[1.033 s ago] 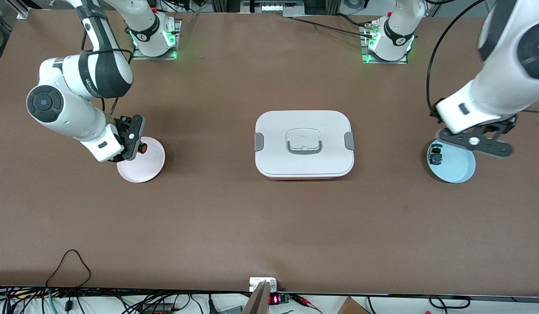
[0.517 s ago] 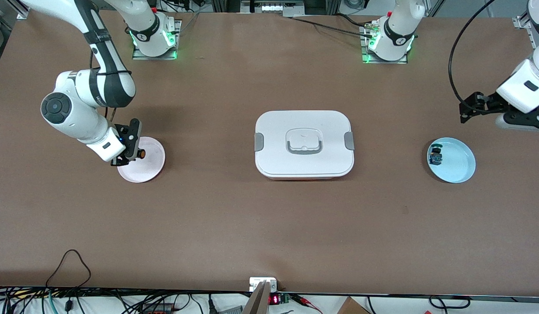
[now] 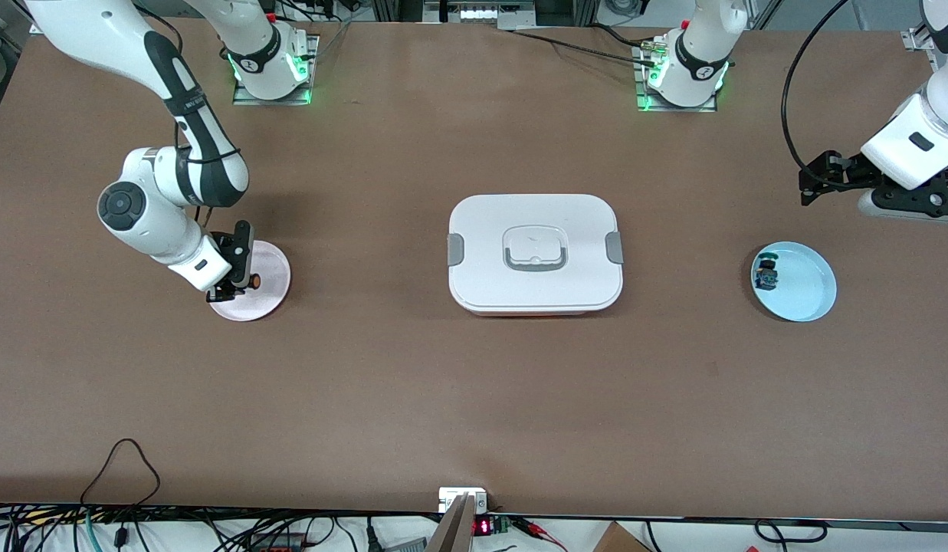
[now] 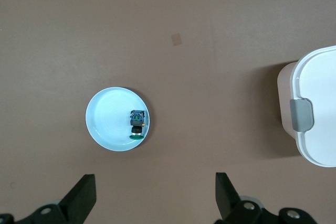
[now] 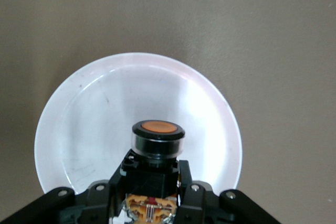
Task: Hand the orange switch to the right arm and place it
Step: 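Carry the switch over the white plate while the left gripper returns, then lower the switch onto the white plate and open the right gripper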
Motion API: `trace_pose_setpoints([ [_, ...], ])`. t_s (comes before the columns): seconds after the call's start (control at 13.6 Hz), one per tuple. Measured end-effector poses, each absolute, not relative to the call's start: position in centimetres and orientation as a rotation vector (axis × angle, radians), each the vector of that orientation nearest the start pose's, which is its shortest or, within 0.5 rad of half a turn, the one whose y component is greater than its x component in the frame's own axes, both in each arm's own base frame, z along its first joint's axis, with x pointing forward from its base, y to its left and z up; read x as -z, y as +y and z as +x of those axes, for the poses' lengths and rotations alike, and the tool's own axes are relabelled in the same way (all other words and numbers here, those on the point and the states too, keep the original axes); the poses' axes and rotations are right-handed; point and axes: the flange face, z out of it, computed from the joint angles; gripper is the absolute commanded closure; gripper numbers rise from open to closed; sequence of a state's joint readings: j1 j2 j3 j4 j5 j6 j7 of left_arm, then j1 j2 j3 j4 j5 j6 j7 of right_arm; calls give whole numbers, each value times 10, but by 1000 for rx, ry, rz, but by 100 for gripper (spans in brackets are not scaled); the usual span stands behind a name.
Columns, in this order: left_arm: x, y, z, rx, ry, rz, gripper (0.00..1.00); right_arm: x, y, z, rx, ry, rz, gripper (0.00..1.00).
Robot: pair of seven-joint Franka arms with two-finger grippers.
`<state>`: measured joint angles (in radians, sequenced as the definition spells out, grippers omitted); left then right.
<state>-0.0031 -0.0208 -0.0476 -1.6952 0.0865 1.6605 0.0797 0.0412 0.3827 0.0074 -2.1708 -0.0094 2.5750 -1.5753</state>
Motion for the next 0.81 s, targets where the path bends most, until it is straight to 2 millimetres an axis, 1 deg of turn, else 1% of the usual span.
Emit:
trace_pose_setpoints([
  [0.15,-584,-22,553,-26,217,-3047,0,-206,25,565,-28,2275,2138,100],
  [0.3,-584,-22,554,-28,217,-3047,0,-194,24,560,-29,2279,2133,99],
  [0.37,-584,-22,554,-28,217,-3047,0,-191,24,558,-26,2281,2133,96],
  [0.44,-584,-22,554,-28,216,-3047,0,-188,24,556,-22,2284,2134,91],
  [0.52,-584,-22,554,-28,215,-3047,0,-187,24,554,-17,2286,2136,71],
  [0.59,-584,-22,554,-29,215,-3047,0,-185,24,552,-12,2289,2138,1],
  [0.81,-584,-22,554,-29,214,-3047,0,-185,24,550,-6,2291,2141,0],
])
